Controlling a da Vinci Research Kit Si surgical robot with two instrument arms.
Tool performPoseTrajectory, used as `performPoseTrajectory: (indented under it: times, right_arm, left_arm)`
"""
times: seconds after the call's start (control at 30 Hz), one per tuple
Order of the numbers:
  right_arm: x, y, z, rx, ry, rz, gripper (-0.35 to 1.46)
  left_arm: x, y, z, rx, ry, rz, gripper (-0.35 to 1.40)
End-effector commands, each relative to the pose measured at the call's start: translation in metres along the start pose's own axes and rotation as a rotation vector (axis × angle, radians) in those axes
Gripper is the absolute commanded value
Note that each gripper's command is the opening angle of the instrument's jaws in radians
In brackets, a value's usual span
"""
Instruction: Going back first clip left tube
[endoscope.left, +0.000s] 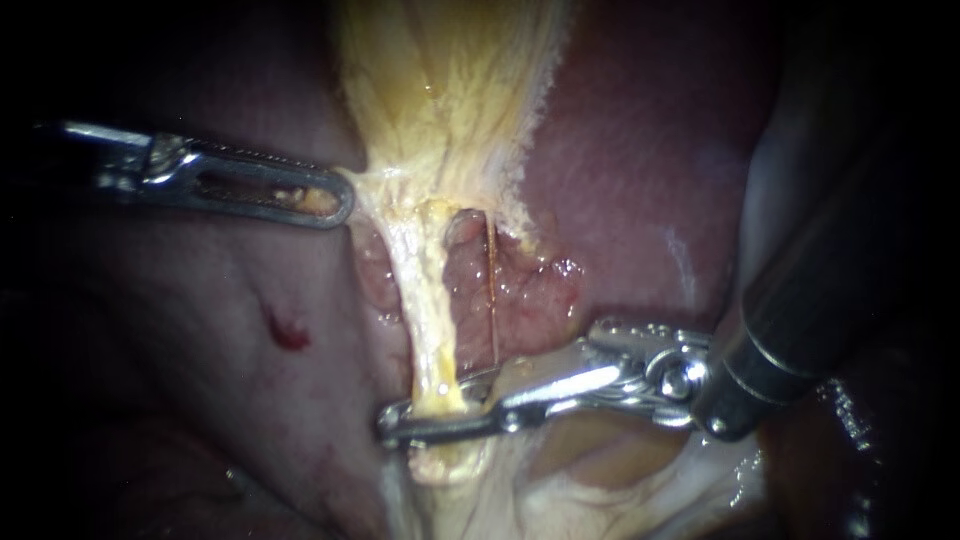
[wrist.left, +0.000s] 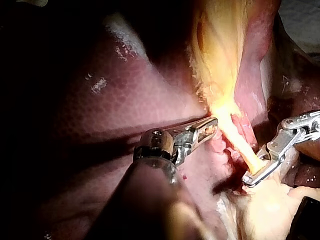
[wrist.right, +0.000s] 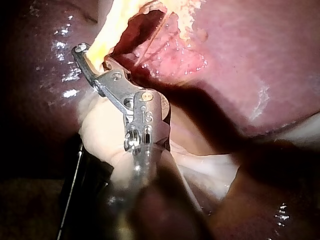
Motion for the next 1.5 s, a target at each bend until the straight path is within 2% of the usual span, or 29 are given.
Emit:
performPoseTrajectory:
  times: [0.03,0.27,0.37,0.43,0.53,0.67,0.8,0.9,1.1,1.33,1.5]
  right_arm:
    - [0.0001,0.0000,0.0000,0.000,0.000,0.001,-0.35]
    - [0.0001,0.0000,0.0001,-0.002,-0.002,0.001,-0.35]
    - [0.0001,0.0000,0.0002,0.001,0.010,-0.042,0.05]
    - [0.0003,0.0001,0.0004,-0.022,0.037,-0.089,0.31]
    - [0.0007,0.0004,0.0008,-0.045,0.051,-0.129,0.45]
    - [0.0009,0.0006,0.0011,-0.051,0.052,-0.158,0.49]
    - [0.0010,0.0012,0.0012,-0.082,0.069,-0.205,0.50]
    - [0.0011,0.0022,0.0010,-0.117,0.084,-0.266,0.50]
    - [0.0011,0.0041,0.0000,-0.176,0.110,-0.313,0.50]
    - [0.0007,0.0040,-0.0009,-0.202,0.111,-0.394,0.50]
    - [-0.0003,0.0032,-0.0028,-0.206,0.102,-0.471,0.50]
  left_arm:
    - [0.0000,0.0000,0.0000,0.000,0.000,0.001,-0.35]
    - [0.0001,0.0000,0.0001,0.000,0.000,0.001,-0.35]
    - [0.0001,0.0000,0.0001,0.000,0.000,0.001,-0.35]
    - [0.0001,0.0000,0.0001,0.000,0.000,0.001,-0.35]
    - [0.0001,0.0000,0.0001,-0.001,0.000,0.001,-0.35]
    - [0.0001,0.0000,0.0001,-0.001,0.000,0.001,-0.35]
    - [0.0002,0.0000,0.0001,-0.001,0.000,0.001,-0.35]
    - [0.0002,0.0000,0.0001,-0.001,0.000,0.001,-0.35]
    - [0.0002,0.0000,0.0001,-0.001,0.000,0.001,-0.35]
    - [0.0002,0.0000,0.0001,-0.001,0.000,0.001,-0.35]
    - [0.0002,0.0000,0.0000,0.000,0.000,0.002,-0.35]
